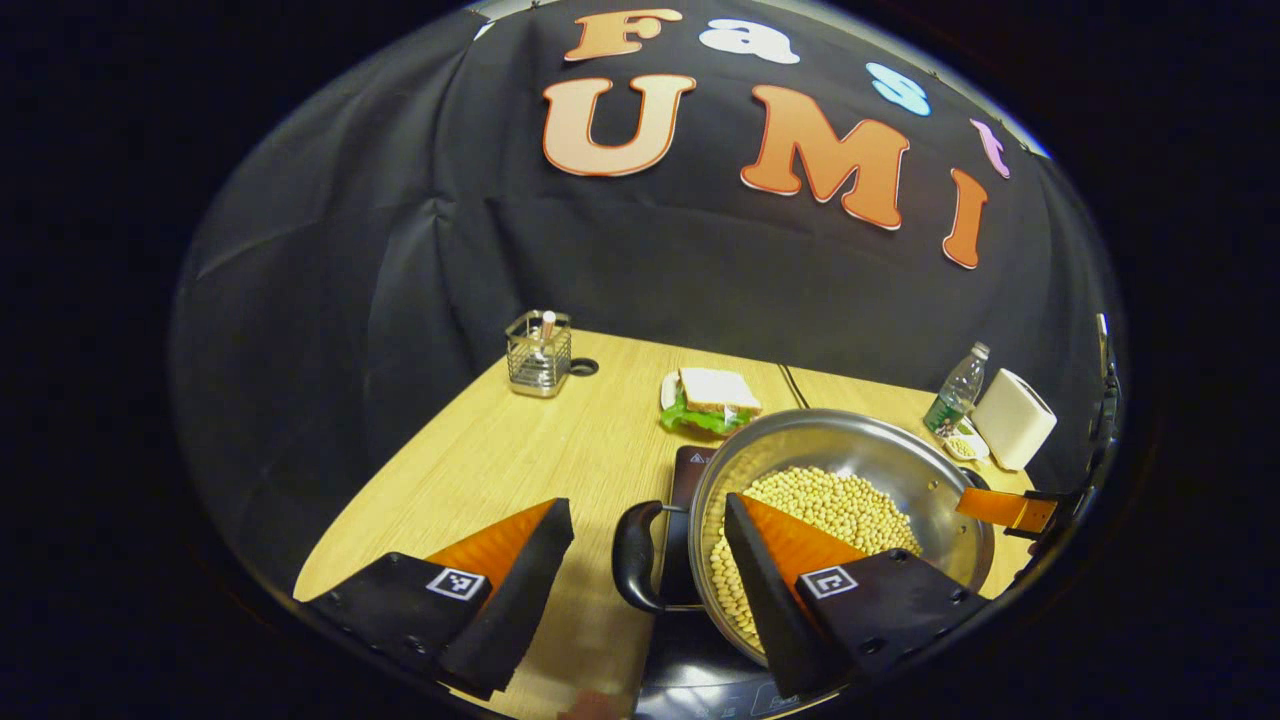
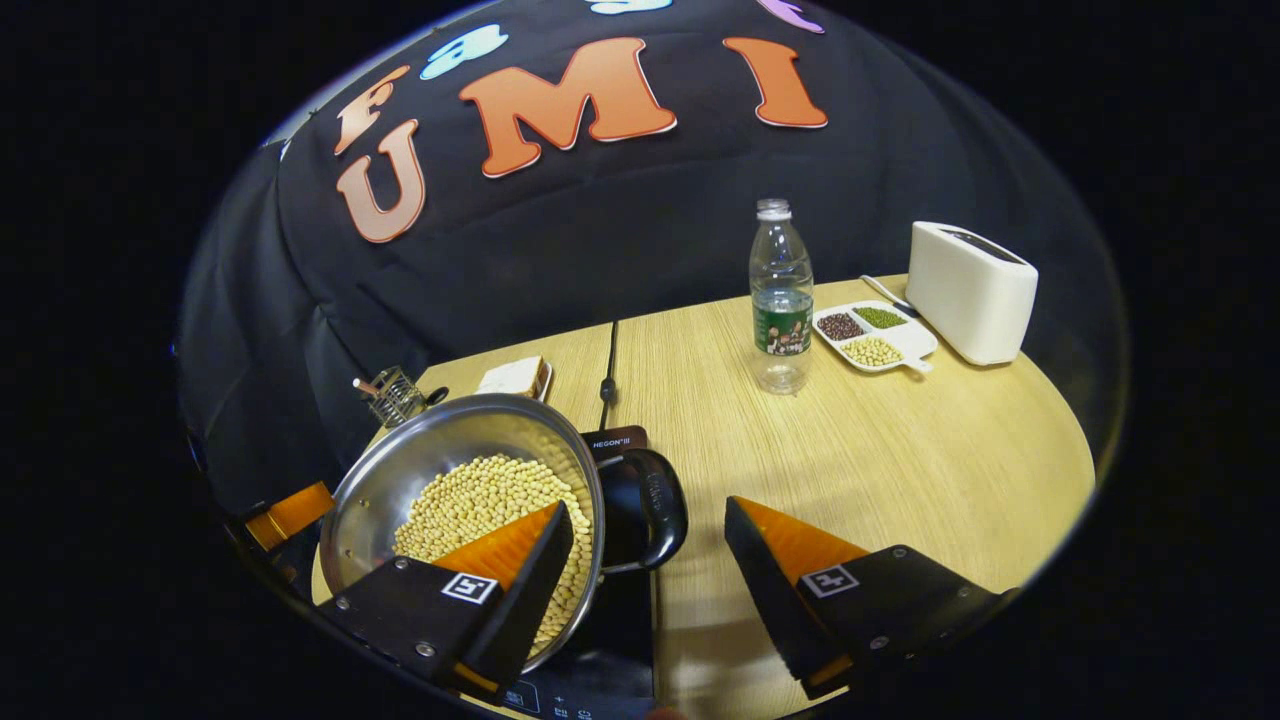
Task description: First push the handle of the pot to place it horizontally, then grasp the pot with both hands and set it on the induction cooktop.
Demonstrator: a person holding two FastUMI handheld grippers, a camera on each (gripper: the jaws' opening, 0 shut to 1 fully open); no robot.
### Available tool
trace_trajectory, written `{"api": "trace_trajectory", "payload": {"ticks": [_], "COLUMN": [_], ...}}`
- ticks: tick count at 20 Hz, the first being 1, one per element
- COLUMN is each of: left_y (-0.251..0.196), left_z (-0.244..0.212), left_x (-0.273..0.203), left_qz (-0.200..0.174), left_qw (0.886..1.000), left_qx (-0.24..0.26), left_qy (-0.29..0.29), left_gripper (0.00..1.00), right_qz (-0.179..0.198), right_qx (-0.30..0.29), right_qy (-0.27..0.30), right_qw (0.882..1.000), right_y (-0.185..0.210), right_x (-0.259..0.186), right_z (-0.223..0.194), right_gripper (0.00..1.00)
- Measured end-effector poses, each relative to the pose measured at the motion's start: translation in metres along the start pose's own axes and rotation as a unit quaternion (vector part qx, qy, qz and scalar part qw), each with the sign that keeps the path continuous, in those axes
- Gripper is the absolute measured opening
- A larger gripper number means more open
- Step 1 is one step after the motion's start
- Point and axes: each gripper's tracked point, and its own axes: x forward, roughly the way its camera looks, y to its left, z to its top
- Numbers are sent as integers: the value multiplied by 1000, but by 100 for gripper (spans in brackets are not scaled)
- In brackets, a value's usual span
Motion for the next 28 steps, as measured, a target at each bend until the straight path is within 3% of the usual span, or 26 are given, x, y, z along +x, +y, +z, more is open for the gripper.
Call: {"api": "trace_trajectory", "payload": {"ticks": [3,7,15,20,24,25,27,28], "left_y": [1,-20,-16,7,37,42,44,41], "left_z": [46,104,206,243,265,268,266,264], "left_x": [-30,-78,-191,-259,-304,-312,-317,-318], "left_qz": [10,-4,-10,-8,32,38,41,36], "left_qw": [997,990,965,949,934,932,931,932], "left_qx": [29,31,27,20,15,13,11,7], "left_qy": [-67,-137,-260,-315,-355,-361,-363,-361], "left_gripper": [98,98,96,98,99,99,99,99], "right_qz": [10,-15,-55,-101,-126,-134,-151,-154], "right_qx": [10,-29,-101,-118,-101,-98,-93,-91], "right_qy": [-25,-85,-211,-266,-285,-294,-310,-316], "right_qw": [1000,996,971,951,945,941,934,932], "right_y": [-7,-40,-114,-165,-198,-206,-223,-226], "right_x": [-22,-62,-187,-261,-307,-317,-333,-342], "right_z": [22,71,172,216,230,236,243,243], "right_gripper": [95,95,95,95,100,95,95,100]}}
